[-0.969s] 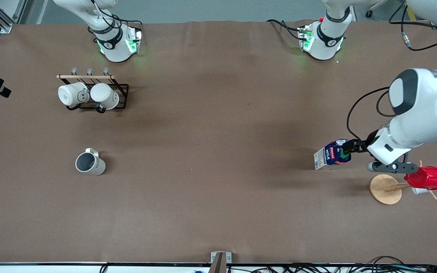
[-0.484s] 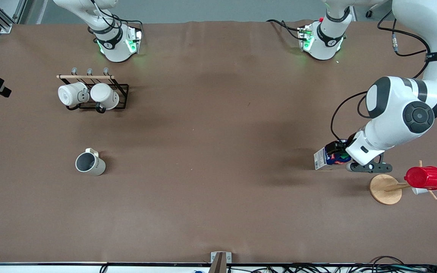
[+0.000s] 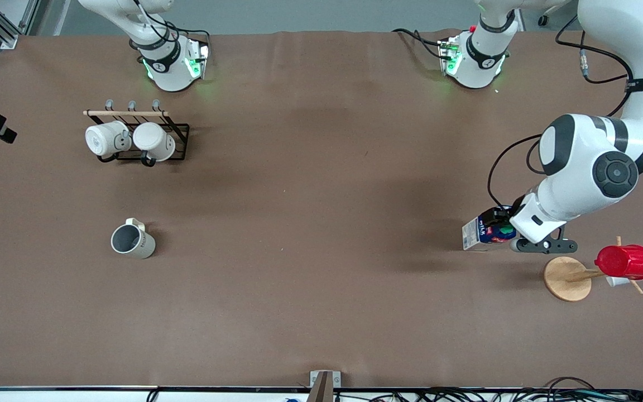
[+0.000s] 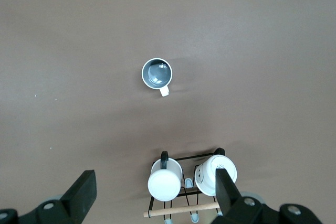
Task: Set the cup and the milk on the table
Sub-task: 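Close the left gripper on the milk carton while the right gripper moves out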
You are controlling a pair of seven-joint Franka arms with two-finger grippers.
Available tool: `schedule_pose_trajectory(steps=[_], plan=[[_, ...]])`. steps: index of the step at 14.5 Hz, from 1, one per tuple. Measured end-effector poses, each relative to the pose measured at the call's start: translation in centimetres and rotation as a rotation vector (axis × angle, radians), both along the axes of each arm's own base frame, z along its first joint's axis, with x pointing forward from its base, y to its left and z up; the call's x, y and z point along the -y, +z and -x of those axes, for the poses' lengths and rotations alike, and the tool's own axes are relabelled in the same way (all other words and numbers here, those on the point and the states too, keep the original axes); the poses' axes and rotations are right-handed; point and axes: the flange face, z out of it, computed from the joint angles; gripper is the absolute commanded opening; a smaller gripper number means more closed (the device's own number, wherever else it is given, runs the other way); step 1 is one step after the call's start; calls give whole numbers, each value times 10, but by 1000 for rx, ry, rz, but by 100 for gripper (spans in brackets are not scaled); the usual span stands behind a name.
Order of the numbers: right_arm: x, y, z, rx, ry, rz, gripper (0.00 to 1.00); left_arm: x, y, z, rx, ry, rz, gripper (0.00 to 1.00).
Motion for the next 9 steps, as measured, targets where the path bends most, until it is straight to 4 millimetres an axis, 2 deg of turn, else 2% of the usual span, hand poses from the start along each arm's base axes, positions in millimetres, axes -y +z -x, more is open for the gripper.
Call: schedule_pose_trajectory(steps=[2,3,5,7,9], plan=[[0,-1,0,-3,1,0,100,0,-4,2,-10,21,-2,67],[0,-3,-1,-8,2,-1,100,0,-6,3,-15,33,-4,66],[-2,-24,-8,-27,13,-2,100,0,-10,4,-21,39,-5,63],[-5,-72,-25,-25,37,-1,100,1,-12,3,-16,42,-4,60],[-7,-133,-39,-21,55,2,100,0,-17,2,-14,44,-2,49]])
